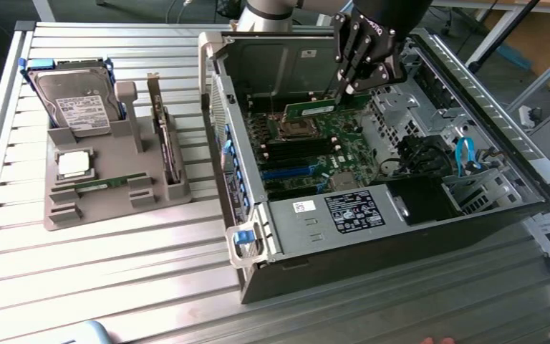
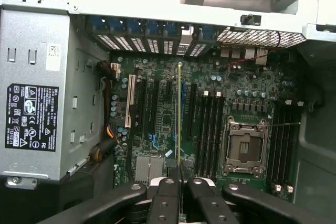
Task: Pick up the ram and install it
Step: 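Pick up the ram and move it above insertion slot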
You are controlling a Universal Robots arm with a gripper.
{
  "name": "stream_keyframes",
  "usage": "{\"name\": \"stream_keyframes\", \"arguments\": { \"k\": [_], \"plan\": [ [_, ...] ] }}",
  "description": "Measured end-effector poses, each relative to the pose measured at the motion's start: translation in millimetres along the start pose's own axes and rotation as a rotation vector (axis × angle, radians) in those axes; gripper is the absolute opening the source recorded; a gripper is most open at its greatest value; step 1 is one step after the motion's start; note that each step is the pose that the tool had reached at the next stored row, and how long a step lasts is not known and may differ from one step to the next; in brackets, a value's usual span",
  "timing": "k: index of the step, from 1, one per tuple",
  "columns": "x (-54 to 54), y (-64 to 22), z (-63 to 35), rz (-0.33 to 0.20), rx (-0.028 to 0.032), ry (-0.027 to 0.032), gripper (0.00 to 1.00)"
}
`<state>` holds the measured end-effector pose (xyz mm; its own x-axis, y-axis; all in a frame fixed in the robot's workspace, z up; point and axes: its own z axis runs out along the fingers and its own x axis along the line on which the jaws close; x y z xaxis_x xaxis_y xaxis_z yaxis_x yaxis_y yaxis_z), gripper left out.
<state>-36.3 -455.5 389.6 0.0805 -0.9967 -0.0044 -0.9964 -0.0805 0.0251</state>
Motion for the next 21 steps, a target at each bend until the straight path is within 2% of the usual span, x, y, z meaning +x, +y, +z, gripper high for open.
{"name": "stream_keyframes", "arguments": {
  "k": [9,21],
  "plan": [
    [-3.1,-0.3,0.0,0.001,0.0000,0.0000,0.12],
    [-25.1,-2.0,0.1,0.004,0.0000,-0.0001,0.12]
  ]
}}
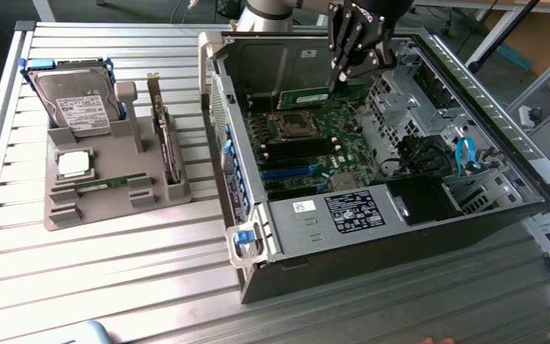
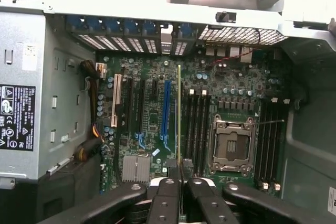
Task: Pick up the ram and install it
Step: 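Pick up the ram and move it above insertion slot, then insert the ram into the slot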
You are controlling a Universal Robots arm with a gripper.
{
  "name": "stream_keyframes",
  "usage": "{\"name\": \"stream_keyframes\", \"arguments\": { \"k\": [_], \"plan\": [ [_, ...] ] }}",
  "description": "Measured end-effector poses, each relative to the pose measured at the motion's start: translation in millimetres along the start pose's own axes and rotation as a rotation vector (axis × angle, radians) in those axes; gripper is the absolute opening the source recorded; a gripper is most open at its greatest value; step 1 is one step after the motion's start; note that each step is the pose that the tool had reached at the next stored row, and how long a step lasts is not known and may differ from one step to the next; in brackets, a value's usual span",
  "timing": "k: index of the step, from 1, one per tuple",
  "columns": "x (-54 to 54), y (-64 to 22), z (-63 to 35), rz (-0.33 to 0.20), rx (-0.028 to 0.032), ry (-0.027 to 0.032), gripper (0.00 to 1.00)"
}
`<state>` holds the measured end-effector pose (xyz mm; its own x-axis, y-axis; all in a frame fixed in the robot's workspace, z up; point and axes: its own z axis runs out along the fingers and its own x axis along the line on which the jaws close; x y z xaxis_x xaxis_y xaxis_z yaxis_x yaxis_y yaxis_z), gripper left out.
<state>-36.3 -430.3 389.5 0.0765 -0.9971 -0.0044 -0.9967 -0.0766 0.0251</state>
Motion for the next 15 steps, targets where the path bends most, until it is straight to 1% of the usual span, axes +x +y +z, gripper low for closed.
{"name": "stream_keyframes", "arguments": {
  "k": [3,14,15],
  "plan": [
    [-3.2,-0.3,0.0,0.000,0.0000,0.0000,0.12],
    [-3.3,-0.3,0.0,0.000,0.0000,0.0000,0.12],
    [-3.4,-0.3,0.1,0.000,0.0000,0.0008,0.12]
  ]
}}
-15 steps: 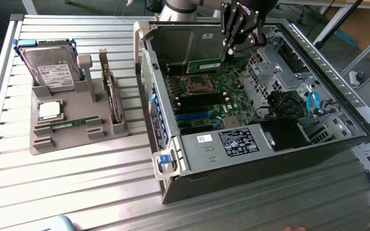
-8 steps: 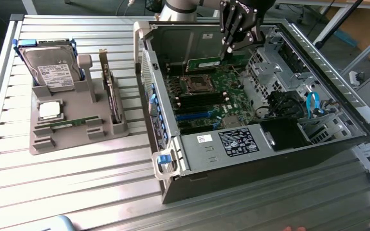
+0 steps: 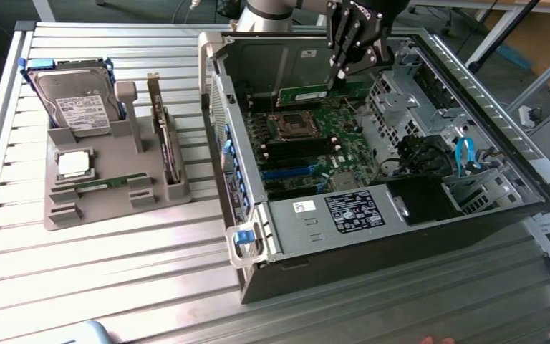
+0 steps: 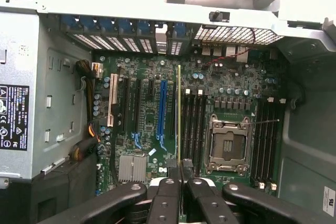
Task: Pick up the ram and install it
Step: 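Insert the ram into the slot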
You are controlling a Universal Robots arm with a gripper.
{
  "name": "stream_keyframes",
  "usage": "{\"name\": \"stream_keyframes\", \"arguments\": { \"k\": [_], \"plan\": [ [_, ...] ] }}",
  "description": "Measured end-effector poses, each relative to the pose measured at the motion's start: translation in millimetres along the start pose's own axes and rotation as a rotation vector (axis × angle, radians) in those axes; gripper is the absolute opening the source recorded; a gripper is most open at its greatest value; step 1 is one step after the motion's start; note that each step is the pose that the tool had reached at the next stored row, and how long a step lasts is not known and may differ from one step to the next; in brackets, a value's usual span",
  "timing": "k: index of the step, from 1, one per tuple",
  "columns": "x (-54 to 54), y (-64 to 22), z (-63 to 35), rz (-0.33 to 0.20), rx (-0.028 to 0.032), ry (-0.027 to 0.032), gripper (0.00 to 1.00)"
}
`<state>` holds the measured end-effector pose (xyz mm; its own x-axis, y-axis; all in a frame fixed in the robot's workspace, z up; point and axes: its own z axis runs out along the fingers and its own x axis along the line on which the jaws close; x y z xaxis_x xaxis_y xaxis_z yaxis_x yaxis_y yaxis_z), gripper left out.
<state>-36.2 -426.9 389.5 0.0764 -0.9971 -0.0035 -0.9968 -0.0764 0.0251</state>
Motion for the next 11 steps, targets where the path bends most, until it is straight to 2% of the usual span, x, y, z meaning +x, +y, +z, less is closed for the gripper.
{"name": "stream_keyframes", "arguments": {
  "k": [11],
  "plan": [
    [0.0,0.0,-0.1,0.000,-0.0001,0.0002,0.12]
  ]
}}
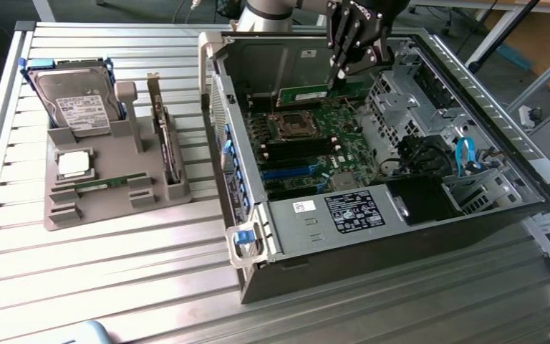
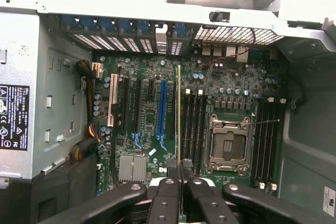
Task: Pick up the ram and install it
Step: 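Insert the ram into the slot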
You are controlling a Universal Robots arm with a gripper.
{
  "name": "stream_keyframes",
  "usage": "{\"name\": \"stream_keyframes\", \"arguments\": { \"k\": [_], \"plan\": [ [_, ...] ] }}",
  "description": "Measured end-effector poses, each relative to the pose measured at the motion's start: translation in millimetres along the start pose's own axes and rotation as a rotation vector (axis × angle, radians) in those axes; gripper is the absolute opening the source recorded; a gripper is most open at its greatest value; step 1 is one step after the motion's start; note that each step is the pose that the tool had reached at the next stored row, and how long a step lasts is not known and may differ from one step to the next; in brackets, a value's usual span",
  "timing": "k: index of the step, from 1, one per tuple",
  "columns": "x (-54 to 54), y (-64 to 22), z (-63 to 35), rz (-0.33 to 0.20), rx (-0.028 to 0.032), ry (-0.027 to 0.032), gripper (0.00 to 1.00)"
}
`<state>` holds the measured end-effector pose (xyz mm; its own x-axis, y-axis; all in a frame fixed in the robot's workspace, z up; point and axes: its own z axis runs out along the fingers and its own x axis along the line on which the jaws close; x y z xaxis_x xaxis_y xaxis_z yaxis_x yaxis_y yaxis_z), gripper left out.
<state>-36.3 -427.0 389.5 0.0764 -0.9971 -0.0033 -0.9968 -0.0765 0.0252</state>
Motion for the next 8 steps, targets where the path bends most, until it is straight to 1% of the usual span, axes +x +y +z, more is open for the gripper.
{"name": "stream_keyframes", "arguments": {
  "k": [5,8],
  "plan": [
    [0.0,0.0,0.1,0.008,0.0001,-0.0003,0.12],
    [0.0,-0.1,0.1,0.047,0.0002,-0.0012,0.12]
  ]
}}
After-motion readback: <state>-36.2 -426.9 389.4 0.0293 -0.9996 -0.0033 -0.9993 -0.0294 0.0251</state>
